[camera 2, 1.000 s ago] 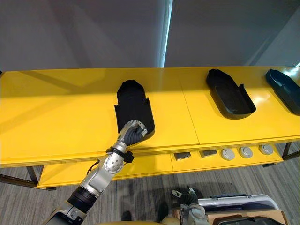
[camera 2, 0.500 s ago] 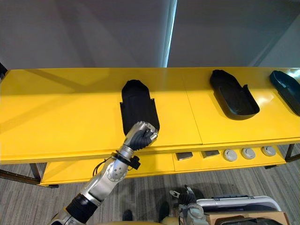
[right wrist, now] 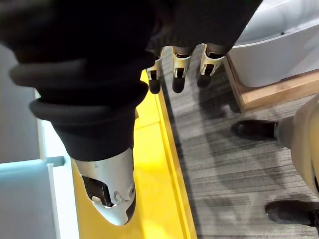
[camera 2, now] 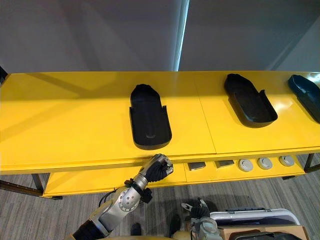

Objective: Walk over and take plastic housings, then place them on the shelf

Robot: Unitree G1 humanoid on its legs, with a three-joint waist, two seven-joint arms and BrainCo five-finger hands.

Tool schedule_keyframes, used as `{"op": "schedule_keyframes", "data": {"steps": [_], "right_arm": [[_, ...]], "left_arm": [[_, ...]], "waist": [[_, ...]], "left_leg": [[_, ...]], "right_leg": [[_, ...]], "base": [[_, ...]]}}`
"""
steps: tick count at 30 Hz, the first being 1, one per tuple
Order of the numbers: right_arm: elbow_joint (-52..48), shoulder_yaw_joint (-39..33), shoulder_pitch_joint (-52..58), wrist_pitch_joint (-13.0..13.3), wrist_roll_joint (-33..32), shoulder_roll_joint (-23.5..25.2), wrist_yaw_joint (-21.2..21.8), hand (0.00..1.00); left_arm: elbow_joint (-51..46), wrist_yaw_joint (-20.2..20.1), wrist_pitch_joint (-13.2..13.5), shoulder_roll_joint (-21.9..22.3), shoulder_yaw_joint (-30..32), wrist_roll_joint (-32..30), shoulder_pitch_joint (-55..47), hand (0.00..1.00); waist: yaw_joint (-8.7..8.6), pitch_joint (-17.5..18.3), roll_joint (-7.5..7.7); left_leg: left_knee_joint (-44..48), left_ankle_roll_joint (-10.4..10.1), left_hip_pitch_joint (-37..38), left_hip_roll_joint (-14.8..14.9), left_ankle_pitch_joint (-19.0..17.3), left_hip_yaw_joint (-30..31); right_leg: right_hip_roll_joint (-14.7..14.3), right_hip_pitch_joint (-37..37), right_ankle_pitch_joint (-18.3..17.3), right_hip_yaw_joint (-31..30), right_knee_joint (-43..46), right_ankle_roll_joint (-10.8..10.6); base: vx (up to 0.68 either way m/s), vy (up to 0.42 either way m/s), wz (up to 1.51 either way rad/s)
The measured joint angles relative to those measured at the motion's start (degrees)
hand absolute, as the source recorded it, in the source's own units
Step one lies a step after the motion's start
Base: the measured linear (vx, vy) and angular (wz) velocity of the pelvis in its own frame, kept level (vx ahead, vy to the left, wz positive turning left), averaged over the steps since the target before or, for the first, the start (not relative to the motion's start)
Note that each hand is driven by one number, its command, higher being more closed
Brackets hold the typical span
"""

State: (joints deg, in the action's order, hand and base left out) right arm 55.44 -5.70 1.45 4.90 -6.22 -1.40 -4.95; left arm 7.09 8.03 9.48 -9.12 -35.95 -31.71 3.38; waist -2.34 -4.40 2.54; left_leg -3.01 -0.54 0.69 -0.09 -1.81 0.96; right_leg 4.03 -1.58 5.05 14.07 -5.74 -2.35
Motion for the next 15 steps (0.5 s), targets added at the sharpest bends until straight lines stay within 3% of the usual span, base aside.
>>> {"op": "schedule_keyframes", "data": {"steps": [15], "right_arm": [[0.0, -0.1, 0.0, 0.0, 0.0, 0.4, -0.4, 0.00]], "left_arm": [[3.0, 5.7, -0.6, 1.6, 2.1, -0.5, 4.8, 1.00]], "waist": [[-0.26, -0.1, 0.08]], "left_leg": [[-0.3, 0.0, -0.5, 0.0, 0.0, -0.3]], "right_leg": [[0.0, -0.7, 0.0, -0.2, 0.0, 0.0]], "base": [[0.00, 0.000, 0.00]]}}
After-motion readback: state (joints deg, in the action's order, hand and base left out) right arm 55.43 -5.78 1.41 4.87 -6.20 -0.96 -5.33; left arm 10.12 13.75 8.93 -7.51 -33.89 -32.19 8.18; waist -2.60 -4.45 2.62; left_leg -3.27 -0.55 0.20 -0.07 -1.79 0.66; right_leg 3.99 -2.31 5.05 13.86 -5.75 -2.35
